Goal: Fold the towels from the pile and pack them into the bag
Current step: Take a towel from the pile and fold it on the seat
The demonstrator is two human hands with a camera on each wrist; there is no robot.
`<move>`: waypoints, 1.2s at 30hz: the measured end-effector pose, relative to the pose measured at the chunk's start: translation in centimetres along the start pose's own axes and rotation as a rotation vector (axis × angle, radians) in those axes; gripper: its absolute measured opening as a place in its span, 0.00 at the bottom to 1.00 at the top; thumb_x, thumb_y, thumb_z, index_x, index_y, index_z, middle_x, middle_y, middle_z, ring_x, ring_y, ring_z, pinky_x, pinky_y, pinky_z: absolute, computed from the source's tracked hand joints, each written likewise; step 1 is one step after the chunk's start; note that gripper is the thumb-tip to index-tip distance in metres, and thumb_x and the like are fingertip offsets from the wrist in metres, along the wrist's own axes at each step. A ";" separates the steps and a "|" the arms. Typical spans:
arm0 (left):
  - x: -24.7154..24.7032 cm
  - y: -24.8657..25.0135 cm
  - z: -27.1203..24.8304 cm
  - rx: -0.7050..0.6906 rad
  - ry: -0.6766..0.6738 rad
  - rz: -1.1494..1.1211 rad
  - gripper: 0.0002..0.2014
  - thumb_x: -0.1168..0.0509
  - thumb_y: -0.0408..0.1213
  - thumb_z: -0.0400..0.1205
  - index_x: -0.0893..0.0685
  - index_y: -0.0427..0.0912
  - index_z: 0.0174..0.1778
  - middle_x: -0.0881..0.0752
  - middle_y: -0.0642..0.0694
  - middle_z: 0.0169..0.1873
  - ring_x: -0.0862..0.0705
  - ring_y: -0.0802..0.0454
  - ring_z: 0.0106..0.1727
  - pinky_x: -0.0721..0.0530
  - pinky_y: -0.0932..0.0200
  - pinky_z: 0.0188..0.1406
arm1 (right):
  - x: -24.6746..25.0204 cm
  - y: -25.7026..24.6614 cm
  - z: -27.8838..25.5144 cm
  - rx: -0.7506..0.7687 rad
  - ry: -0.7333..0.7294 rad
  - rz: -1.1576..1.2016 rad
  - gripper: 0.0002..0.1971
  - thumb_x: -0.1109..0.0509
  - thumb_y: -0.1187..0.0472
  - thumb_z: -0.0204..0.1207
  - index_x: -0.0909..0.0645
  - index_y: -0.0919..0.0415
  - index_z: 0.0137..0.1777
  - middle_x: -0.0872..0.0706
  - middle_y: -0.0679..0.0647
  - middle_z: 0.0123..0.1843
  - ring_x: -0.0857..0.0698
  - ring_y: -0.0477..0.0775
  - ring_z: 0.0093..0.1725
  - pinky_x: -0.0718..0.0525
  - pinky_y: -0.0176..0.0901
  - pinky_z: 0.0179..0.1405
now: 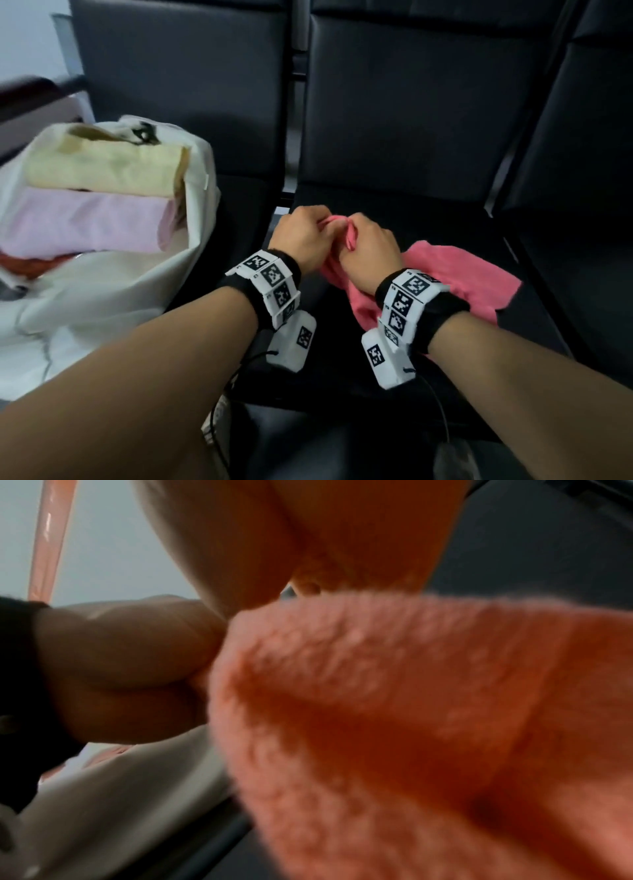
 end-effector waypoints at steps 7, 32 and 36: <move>-1.3 0.5 0.7 -0.046 -0.160 0.060 0.15 0.28 0.61 0.79 0.14 0.53 0.40 0.12 0.53 0.36 0.13 0.50 0.45 0.14 0.51 0.45 | 1.3 2.9 0.3 0.003 0.078 0.112 0.13 0.29 0.68 0.74 0.17 0.55 0.57 0.13 0.45 0.45 0.16 0.47 0.46 0.28 0.30 0.44; -1.3 1.8 3.1 -0.042 0.128 -0.217 0.18 0.34 0.47 0.88 0.18 0.33 0.42 0.20 0.47 0.31 0.25 0.61 0.30 0.22 0.57 0.33 | 3.0 6.3 3.0 0.123 -0.023 0.178 0.21 0.20 0.42 0.70 0.18 0.59 0.33 0.25 0.50 0.22 0.29 0.45 0.24 0.26 0.47 0.29; -0.8 1.8 3.3 0.003 0.171 -0.294 0.18 0.34 0.46 0.88 0.20 0.34 0.41 0.20 0.45 0.32 0.22 0.56 0.33 0.17 0.48 0.40 | 3.9 7.4 2.8 0.107 -0.041 0.174 0.17 0.19 0.46 0.71 0.16 0.58 0.33 0.15 0.56 0.29 0.17 0.52 0.31 0.15 0.54 0.41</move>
Point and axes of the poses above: each hand's wrist, its own z-axis towards the middle knuckle, its own x-axis out of the back of the hand, y = z × x, the point moved 5 cm from there along z, towards the middle knuckle
